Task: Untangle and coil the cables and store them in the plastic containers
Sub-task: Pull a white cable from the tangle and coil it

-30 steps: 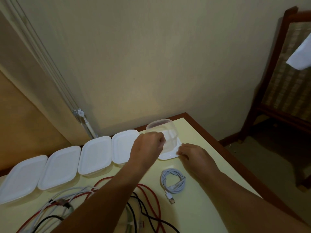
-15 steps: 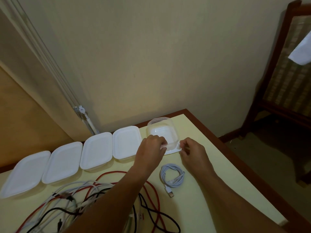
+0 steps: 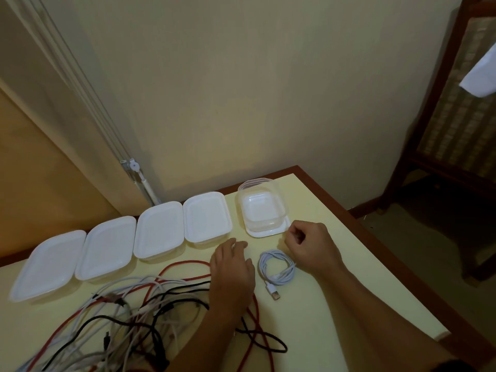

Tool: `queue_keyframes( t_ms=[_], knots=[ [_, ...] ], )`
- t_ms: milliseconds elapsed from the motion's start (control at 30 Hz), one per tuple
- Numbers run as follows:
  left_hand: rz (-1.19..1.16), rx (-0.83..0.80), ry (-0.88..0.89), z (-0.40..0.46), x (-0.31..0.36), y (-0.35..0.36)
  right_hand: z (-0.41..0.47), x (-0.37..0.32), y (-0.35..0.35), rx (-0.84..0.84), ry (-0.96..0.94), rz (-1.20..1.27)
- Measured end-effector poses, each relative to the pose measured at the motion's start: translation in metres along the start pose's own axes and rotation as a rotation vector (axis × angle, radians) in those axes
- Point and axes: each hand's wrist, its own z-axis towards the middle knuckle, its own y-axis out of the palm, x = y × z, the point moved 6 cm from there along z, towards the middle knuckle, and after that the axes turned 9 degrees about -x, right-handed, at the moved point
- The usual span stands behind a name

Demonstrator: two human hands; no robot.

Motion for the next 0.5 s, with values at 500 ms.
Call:
queue_keyframes(
  t_ms=[500],
  knots=[
    [0.094, -0.057, -0.079, 0.005, -0.001, 0.01, -0.044, -0.06, 0.028, -0.455, 0.105, -0.512]
  ],
)
